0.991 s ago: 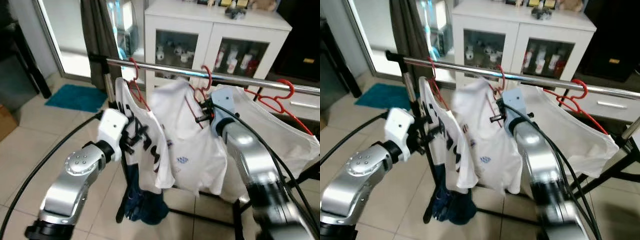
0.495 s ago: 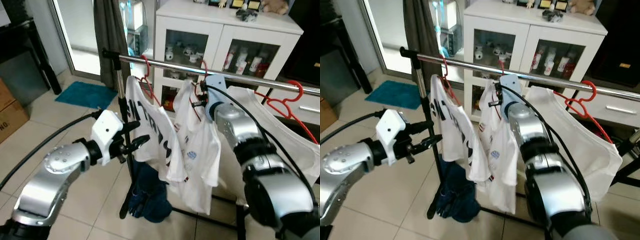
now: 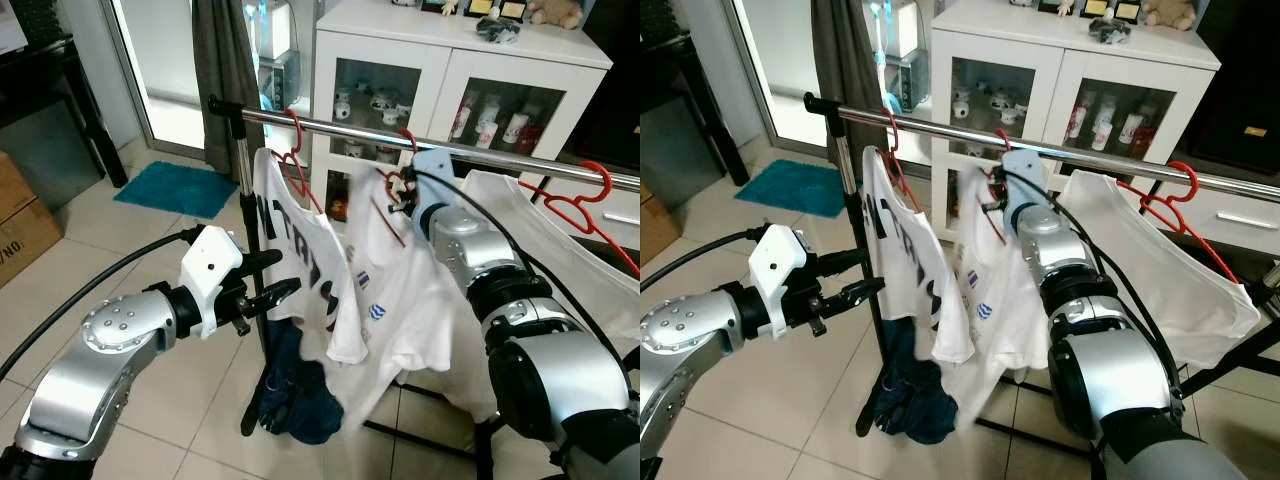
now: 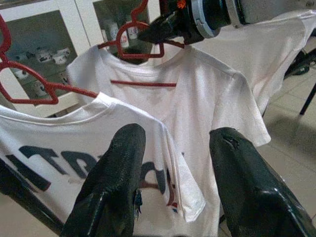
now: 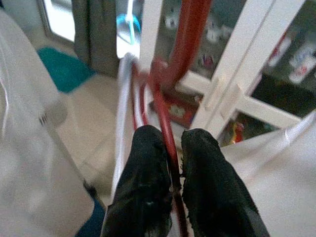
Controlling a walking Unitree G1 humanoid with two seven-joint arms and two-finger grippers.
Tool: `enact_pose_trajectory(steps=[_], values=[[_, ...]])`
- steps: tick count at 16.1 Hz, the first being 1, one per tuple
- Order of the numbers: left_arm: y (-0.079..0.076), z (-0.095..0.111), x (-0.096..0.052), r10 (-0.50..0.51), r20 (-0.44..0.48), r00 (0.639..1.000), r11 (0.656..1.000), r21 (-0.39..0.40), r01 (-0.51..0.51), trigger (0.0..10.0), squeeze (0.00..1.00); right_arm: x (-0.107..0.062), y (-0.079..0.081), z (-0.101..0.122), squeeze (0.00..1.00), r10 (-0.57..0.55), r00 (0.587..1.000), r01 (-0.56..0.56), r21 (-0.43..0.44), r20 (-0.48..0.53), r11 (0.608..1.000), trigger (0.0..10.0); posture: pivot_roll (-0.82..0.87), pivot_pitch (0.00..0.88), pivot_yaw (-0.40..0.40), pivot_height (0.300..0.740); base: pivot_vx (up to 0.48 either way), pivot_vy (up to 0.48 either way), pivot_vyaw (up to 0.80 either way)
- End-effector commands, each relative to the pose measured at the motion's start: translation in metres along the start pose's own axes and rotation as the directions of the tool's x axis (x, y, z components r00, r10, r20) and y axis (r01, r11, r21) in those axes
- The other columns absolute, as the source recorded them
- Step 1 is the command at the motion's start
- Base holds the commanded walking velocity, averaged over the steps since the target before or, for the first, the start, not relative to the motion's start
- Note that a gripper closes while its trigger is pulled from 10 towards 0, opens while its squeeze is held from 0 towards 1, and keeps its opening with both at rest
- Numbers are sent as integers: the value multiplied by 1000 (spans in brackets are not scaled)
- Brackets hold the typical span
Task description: Hang hanger
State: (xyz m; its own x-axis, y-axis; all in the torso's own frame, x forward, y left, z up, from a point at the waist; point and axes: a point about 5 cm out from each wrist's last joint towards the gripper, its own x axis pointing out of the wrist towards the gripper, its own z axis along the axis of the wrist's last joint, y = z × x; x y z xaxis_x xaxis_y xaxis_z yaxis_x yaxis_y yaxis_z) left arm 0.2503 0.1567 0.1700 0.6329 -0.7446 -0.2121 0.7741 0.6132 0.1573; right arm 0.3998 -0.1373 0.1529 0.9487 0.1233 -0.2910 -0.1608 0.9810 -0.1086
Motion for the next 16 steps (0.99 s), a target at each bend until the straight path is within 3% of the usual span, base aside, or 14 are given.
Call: enact_pose_trajectory(steps=[1,2,4,6,7,8,9,11,16], values=[[0,4,-1,15,33,999,1000,-9,-15,10000,0,-3,-9,6,1000,-8,997,7,10,72,1000,10000,-85,0,-27,740,0,0,0],[1,6,1,60,76,995,997,-49,-56,10000,0,-7,-12,7,1000,2,992,-1,-9,129,1000,10000,-89,0,-23,740,0,0,0],[7,4,6,204,119,972,974,-119,-190,10000,0,-25,-9,6,1000,74,967,-93,69,246,993,10000,-101,0,-14,740,0,0,0],[9,0,8,279,118,953,955,-139,-263,10000,0,-41,-4,2,1000,127,945,-161,91,302,983,10000,-105,0,-12,740,0,0,0],[12,-4,10,356,107,928,929,-146,-340,10000,0,-62,1,5,1000,131,900,-203,134,416,970,10000,-108,0,-11,740,0,0,0],[11,-5,11,386,109,916,916,-161,-367,10000,0,-76,7,6,427,143,871,-232,137,471,963,10000,-112,0,-8,740,0,0,0],[9,-7,12,408,105,907,904,-182,-386,10000,0,-88,13,4,0,170,859,-264,132,484,955,10000,-116,0,-7,740,0,0,0],[4,-10,17,421,99,902,898,-185,-399,10000,0,-101,22,-4,0,183,861,-284,151,474,947,10000,-121,0,-11,740,0,-418,0],[3,-9,18,439,101,893,891,-179,-418,10000,0,-109,29,-12,0,142,890,-226,147,433,963,10000,-112,0,-17,740,0,-462,0]])
